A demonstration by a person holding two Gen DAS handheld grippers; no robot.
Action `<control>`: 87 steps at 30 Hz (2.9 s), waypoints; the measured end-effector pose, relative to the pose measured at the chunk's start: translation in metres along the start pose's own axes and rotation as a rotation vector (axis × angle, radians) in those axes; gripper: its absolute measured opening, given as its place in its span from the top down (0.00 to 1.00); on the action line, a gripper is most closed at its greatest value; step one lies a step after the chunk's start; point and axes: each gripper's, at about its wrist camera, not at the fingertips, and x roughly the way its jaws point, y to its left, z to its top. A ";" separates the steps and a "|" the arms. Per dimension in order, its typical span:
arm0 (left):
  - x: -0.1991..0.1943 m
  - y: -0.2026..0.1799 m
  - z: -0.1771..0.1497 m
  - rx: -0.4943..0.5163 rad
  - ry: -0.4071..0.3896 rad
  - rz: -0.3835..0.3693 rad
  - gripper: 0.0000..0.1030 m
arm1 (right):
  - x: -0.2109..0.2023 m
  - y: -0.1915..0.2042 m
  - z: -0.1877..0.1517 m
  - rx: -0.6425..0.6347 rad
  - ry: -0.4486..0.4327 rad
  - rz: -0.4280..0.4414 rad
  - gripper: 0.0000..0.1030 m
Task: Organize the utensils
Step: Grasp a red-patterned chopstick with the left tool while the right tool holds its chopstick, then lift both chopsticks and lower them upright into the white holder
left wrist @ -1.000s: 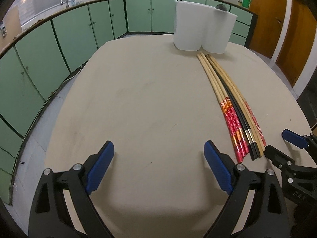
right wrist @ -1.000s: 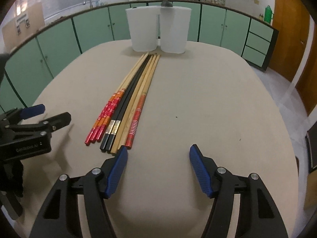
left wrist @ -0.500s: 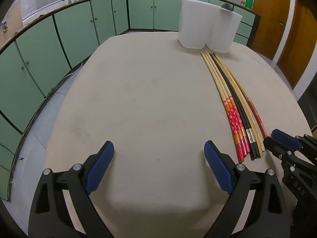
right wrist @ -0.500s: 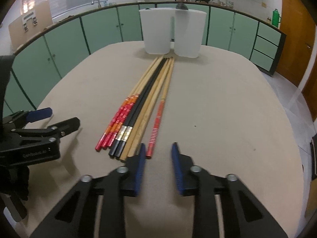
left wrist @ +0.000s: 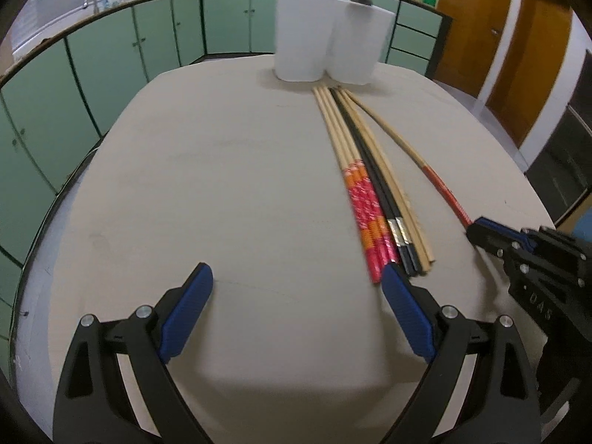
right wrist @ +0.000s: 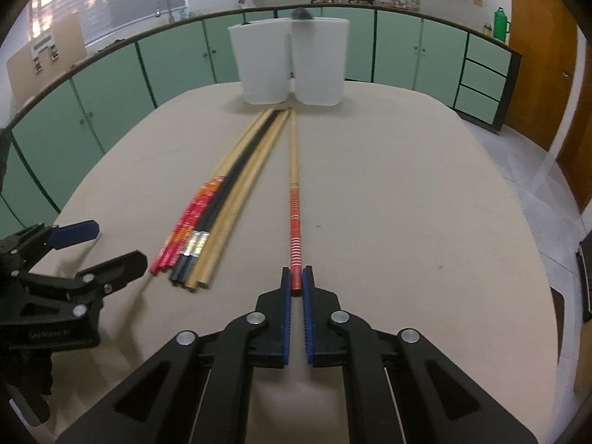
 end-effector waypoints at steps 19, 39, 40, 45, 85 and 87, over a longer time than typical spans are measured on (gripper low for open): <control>-0.002 0.016 -0.007 -0.039 0.003 0.089 0.12 | 0.000 -0.012 -0.002 0.025 -0.007 0.048 0.92; 0.000 0.002 -0.001 0.013 -0.031 0.043 0.39 | 0.003 -0.015 -0.001 0.004 0.001 0.076 0.87; 0.000 0.000 -0.001 0.018 -0.032 0.039 0.42 | 0.004 -0.015 0.000 0.004 0.003 0.078 0.88; 0.000 -0.006 -0.001 0.043 -0.036 0.030 0.58 | 0.002 -0.013 -0.001 -0.003 0.001 0.057 0.91; -0.135 0.002 0.084 0.060 -0.380 -0.018 0.95 | -0.116 -0.037 0.094 -0.065 -0.258 0.081 0.95; -0.141 0.001 0.096 0.073 -0.400 -0.032 0.95 | -0.122 -0.039 0.110 -0.077 -0.266 0.100 0.95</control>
